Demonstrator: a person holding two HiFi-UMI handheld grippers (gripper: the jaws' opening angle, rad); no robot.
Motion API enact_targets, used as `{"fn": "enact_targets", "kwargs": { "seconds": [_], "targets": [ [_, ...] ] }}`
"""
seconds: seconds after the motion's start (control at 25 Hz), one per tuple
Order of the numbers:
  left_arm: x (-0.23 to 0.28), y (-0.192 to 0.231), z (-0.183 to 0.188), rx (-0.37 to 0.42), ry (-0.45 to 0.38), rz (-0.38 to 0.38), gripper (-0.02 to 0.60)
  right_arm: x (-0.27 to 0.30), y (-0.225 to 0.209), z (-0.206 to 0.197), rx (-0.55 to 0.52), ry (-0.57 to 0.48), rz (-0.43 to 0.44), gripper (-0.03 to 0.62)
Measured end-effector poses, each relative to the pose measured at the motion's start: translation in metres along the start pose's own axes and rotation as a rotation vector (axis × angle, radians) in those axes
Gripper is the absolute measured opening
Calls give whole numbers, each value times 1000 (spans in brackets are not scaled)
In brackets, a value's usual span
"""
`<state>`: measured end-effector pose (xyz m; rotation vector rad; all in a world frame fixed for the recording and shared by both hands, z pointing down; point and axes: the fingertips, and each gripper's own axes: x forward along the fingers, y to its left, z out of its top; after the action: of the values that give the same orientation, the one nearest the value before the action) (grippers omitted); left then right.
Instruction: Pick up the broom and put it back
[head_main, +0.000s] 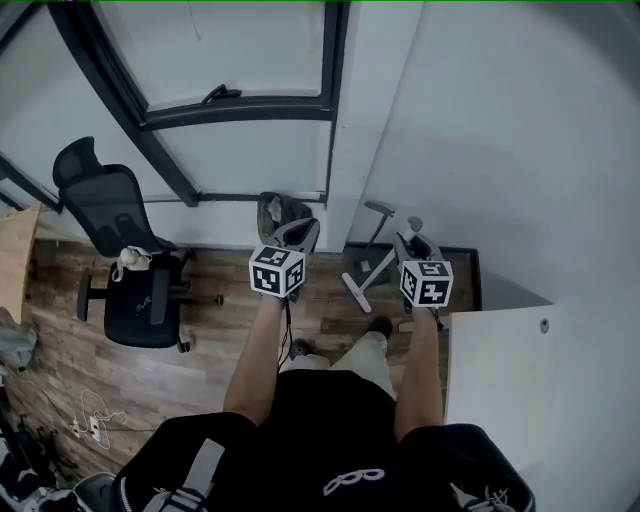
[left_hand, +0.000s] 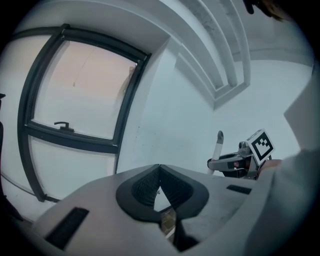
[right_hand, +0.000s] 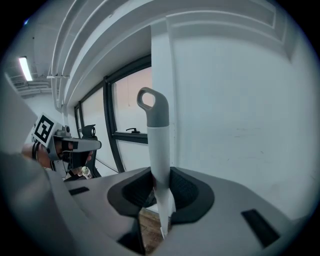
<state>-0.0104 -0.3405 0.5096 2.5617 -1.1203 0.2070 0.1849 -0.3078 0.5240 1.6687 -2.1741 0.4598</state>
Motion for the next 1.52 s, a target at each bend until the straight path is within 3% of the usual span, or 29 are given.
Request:
{"fn": "enact_targets", "kwargs": {
  "seconds": [0.4,0.56,1.12,1.52],
  "targets": [
    [21,-35,-33,15,70,-104,21,-26,-31,-55,110,58,-116,115],
    [20,-42,-49,25,85,-120,21,-28,-36,-75,128,77,-125,115],
    [27,-34,-86,2,98,-70,21,9,-50,-111,-9,152,62,114],
    [62,-57,-103,-15,114,-19,21,24,-85,-133,-38,199,152,115]
  ]
}}
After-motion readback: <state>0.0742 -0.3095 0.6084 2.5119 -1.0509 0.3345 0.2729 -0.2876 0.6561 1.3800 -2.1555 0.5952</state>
